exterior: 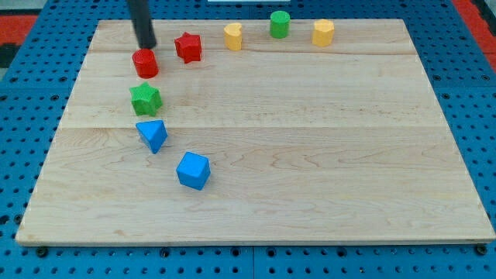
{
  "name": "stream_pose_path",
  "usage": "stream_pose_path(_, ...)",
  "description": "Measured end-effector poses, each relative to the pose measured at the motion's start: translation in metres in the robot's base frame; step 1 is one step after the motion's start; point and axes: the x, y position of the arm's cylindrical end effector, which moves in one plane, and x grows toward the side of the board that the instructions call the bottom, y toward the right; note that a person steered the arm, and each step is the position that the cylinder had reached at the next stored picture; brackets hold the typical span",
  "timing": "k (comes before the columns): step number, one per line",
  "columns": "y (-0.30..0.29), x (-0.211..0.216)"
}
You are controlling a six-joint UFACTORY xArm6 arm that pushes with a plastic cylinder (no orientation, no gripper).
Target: Point your arm to the top center
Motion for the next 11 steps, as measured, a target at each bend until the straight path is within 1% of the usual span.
stream_pose_path(1, 0.066, -0.042)
stream_pose_path(2, 0.142, -0.053)
stream_pose_path(3, 0.172, -0.054)
stream_pose_path(11, 0.164, -0.053)
